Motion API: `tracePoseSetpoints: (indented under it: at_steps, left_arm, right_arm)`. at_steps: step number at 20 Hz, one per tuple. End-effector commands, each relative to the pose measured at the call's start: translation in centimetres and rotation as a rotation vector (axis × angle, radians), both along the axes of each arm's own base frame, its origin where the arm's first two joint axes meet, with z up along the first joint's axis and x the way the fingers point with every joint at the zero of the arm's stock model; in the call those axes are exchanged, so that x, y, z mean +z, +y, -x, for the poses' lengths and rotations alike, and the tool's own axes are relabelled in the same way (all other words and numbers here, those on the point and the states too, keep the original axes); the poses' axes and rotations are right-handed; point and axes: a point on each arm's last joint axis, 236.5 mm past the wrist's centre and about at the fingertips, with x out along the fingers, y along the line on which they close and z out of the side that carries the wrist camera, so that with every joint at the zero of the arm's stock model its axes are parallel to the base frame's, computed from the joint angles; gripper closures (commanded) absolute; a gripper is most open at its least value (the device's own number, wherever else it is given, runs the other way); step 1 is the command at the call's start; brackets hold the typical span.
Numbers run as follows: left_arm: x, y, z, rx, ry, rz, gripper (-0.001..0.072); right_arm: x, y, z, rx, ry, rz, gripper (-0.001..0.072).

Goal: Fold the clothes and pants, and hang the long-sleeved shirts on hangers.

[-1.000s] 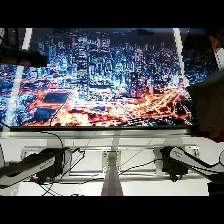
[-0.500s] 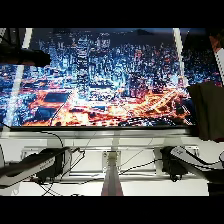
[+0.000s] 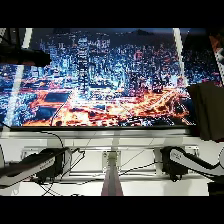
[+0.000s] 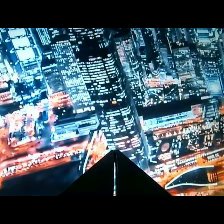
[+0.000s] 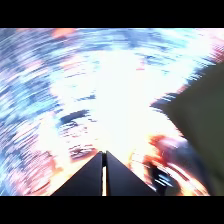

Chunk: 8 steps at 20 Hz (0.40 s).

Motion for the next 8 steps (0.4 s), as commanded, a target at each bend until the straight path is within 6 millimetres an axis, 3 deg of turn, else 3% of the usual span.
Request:
tracePoseSetpoints:
  at_steps: [1,4,6,8]
  left_arm:
    - [0.1,0.0,0.0,0.001,-0.002,0.000,0.0693]
    - [0.1,0.0,0.0,0.001,-0.002,0.000,0.0693]
    - [0.1,0.0,0.0,0.001,-0.002,0.000,0.0694]
    - [0.1,0.0,0.0,0.001,-0.002,0.000,0.0693]
  right_arm:
    - [1.2,12.3,-2.7,0.407,-0.091,0.113,0.0694]
    - [1.6,18.8,-2.5,0.600,-0.133,0.197,0.0694]
    - [1.9,21.3,-2.2,0.653,-0.158,0.195,0.0694]
    - [1.9,22.3,-2.0,0.676,-0.163,0.192,0.0693]
